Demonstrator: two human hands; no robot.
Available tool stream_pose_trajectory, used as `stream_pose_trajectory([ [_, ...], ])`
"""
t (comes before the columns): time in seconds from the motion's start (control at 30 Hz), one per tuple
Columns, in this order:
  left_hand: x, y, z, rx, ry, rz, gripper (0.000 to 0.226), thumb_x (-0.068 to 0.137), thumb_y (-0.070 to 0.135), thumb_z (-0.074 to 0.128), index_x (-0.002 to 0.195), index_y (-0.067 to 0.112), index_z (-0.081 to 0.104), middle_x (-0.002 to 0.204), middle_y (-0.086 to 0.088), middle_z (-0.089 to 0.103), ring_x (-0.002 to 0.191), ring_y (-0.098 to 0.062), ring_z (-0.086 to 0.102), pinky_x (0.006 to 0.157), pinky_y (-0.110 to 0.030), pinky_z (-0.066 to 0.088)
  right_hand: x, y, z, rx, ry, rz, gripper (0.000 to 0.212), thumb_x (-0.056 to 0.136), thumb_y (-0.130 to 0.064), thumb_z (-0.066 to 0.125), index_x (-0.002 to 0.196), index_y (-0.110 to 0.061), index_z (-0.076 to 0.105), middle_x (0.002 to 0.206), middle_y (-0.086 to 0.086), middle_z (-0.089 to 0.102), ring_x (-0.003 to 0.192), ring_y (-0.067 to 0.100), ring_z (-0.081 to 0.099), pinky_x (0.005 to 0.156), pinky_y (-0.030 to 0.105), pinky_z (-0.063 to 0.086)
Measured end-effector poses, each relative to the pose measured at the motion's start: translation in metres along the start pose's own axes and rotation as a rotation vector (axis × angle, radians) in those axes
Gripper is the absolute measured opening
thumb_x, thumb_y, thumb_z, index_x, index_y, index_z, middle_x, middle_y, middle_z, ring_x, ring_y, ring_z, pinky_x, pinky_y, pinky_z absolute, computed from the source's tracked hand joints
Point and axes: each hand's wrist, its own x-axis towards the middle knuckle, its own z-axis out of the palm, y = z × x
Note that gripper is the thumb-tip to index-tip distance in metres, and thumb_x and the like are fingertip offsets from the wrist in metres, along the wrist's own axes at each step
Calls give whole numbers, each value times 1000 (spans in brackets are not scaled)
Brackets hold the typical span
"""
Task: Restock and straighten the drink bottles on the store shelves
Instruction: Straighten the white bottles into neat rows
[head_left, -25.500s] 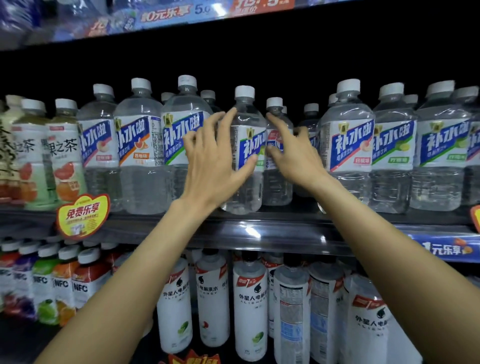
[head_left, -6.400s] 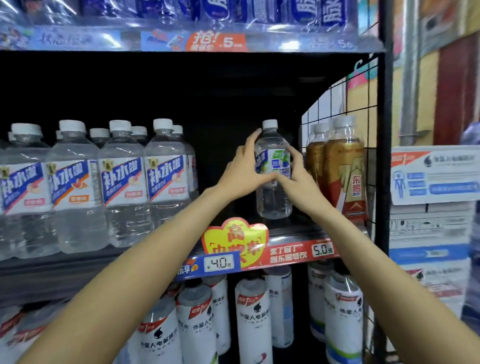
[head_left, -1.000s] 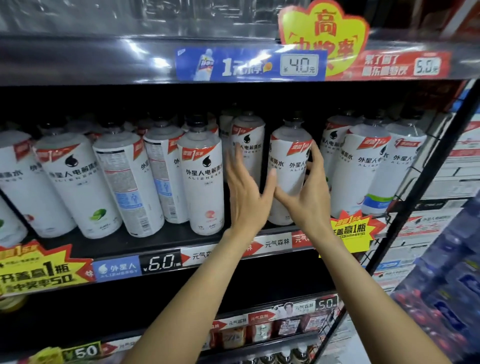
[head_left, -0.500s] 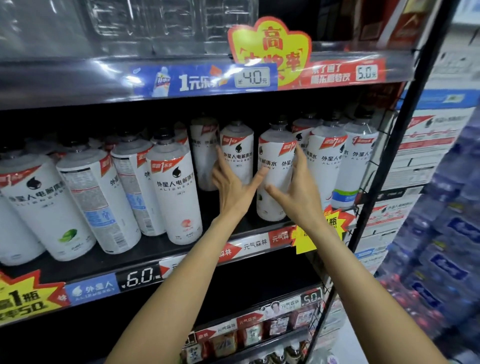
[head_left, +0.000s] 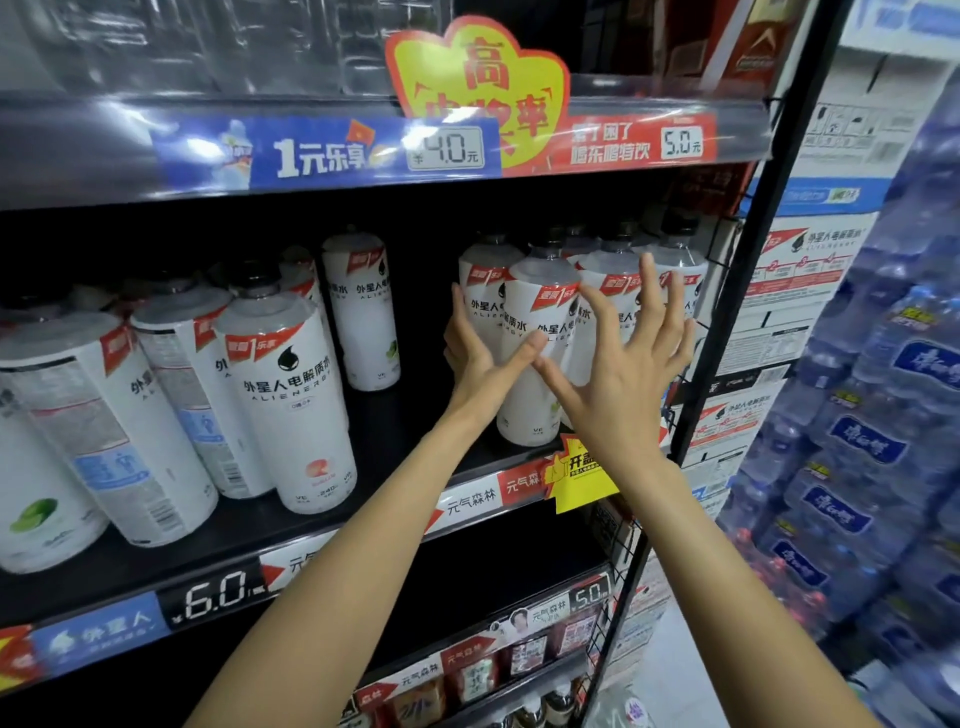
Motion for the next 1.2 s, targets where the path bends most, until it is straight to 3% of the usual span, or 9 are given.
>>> stream_pose_trajectory([
  [0.1,4,-1,-1,-23,-61,22,146,39,94,57,147,34,-21,159,2,-13,146,-18,-8,113,-42,5,0,4,-1,50,-23,0,62,84,-61,56,133,-25,48,158,14,13,146,36,2,111,60,5],
  [0.27,7,-1,2,-26,-186,52,139,37,99,48,136,40,-29,156,6,-26,145,-14,-16,117,-45,0,2,10,-4,154,-83,15,66,81,-60,58,137,-30,41,159,10,10,147,32,-1,112,58,2],
  [0.43,4,-3,-1,-22,-163,42,137,48,95,50,146,33,-23,160,7,-12,145,-6,-1,117,-36,6,-1,8,-5,178,-105,15,67,83,-51,62,141,-27,38,158,12,10,146,32,1,113,57,7],
  [0.53,-3,-1,-3,-28,-132,26,113,66,78,57,151,37,-5,158,9,20,143,-10,24,118,-42,24,-6,5,-5,173,-84,-1,63,85,-41,64,140,-20,41,157,15,15,145,34,5,114,52,9],
  [0.67,-27,13,-14,66,-69,66,75,89,50,59,151,29,23,148,9,42,133,-4,40,108,-27,35,-18,-5,-6,232,17,-91,45,87,-22,63,129,-18,50,151,14,29,143,33,16,113,44,14],
  [0.8,-74,27,-48,245,207,399,37,93,21,58,130,18,55,120,8,64,106,0,60,92,-26,50,-31,-29,-8,398,40,-207,31,87,-10,59,118,-9,59,136,15,48,131,30,35,109,40,28],
  [0.93,-96,4,-100,544,648,789,31,90,12,54,121,8,56,114,2,59,108,-10,53,96,-24,39,-40,-67,1,661,-233,-207,39,90,-17,61,127,-7,52,127,8,55,118,23,50,99,40,42],
  [1.1,-105,-13,-137,431,732,455,53,93,28,50,142,15,33,143,3,27,134,6,23,110,-13,21,-45,-133,22,902,-657,-96,79,80,-34,74,143,-18,30,136,-2,49,121,10,50,99,28,44],
  [1.2,-105,-12,-143,382,638,382,58,95,41,46,147,22,27,147,7,24,139,-13,30,114,-35,33,-47,-155,31,982,-652,4,83,78,-37,75,143,-22,25,135,-8,50,120,8,52,95,37,49],
])
